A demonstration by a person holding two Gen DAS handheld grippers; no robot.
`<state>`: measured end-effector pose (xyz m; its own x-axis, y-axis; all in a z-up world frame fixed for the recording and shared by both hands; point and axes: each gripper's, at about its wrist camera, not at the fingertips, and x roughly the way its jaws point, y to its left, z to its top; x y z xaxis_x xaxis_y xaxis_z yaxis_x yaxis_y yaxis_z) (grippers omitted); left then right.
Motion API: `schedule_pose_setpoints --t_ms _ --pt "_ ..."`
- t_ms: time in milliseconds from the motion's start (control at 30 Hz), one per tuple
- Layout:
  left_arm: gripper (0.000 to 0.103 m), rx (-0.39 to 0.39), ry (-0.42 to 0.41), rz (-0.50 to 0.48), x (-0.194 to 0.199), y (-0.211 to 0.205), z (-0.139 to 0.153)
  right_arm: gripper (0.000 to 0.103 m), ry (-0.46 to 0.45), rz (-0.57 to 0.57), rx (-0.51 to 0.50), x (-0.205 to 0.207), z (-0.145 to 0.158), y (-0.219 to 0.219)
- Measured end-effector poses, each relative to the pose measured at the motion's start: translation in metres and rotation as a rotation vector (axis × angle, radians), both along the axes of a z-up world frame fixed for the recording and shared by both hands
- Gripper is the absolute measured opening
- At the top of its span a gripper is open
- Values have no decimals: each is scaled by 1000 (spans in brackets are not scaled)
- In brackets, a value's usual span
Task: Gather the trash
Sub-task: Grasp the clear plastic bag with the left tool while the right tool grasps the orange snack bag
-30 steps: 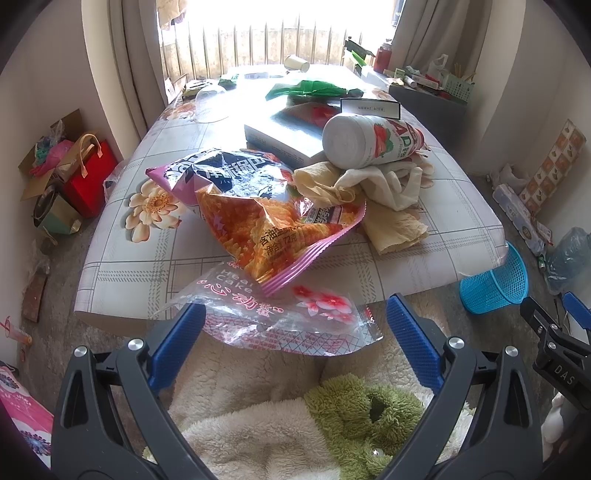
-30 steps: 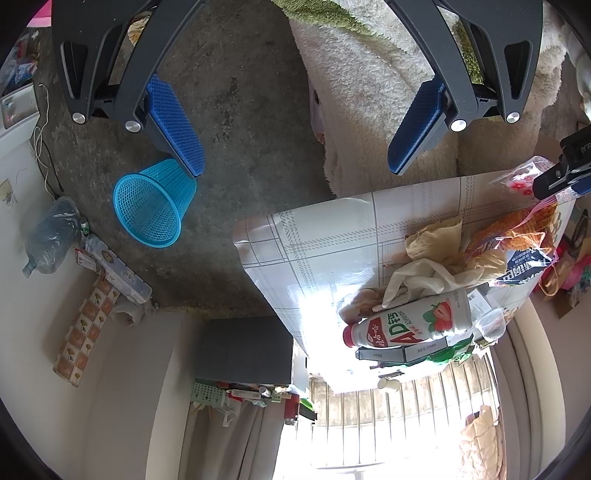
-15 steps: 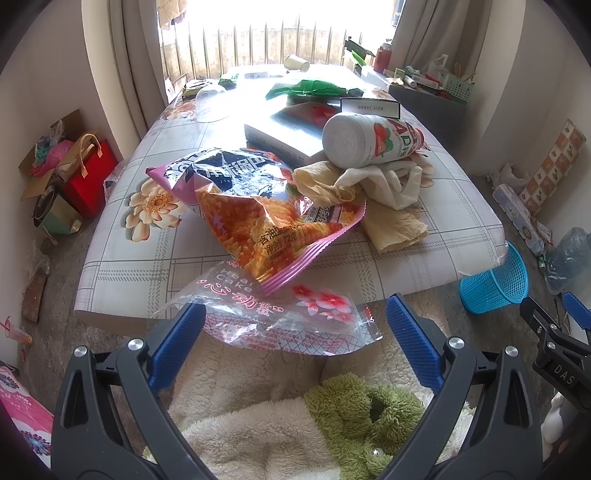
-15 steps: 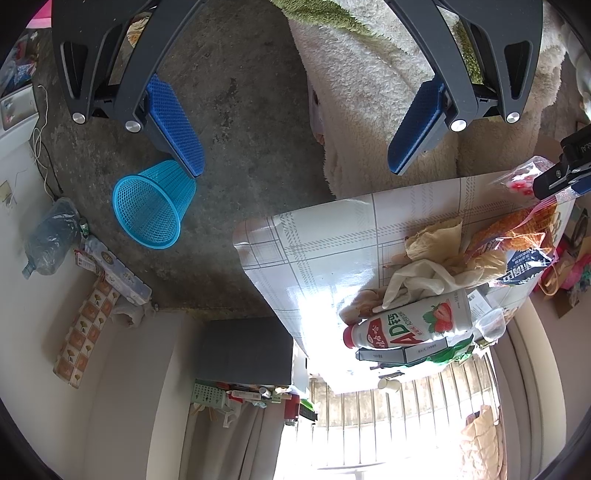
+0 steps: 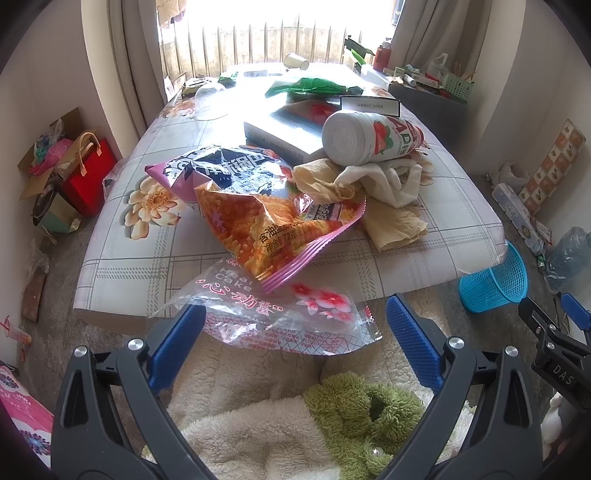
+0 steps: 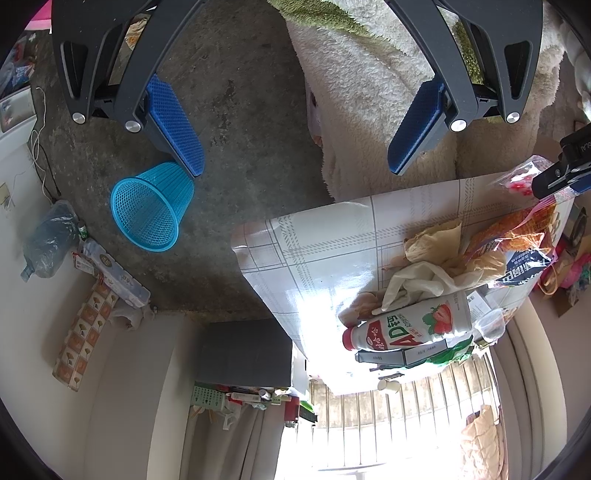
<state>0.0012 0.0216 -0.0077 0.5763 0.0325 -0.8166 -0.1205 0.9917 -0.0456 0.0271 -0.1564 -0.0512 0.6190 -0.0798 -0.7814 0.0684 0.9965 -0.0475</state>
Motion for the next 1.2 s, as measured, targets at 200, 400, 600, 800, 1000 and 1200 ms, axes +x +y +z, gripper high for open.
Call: schedule_pose_setpoints --t_ms 200,400,600,800,1000,1200 --pt "94 -7 -4 4 0 1 0 97 0 0 4 0 0 0" --pt "94 -92 -140 34 -7 37 12 97 -38 21 36 6 8 6" --pt "94 -149 -288 52 -18 88 16 97 -51 68 101 29 8 15" --pt "94 -323 -206 40 -22 127 -10 97 20 142 136 53 -9 34" --pt "84 -360 -84 19 -22 138 -38 97 133 436 377 60 -19 69" --pt "73 -424 44 -64 -15 131 -66 89 184 636 386 52 -28 125"
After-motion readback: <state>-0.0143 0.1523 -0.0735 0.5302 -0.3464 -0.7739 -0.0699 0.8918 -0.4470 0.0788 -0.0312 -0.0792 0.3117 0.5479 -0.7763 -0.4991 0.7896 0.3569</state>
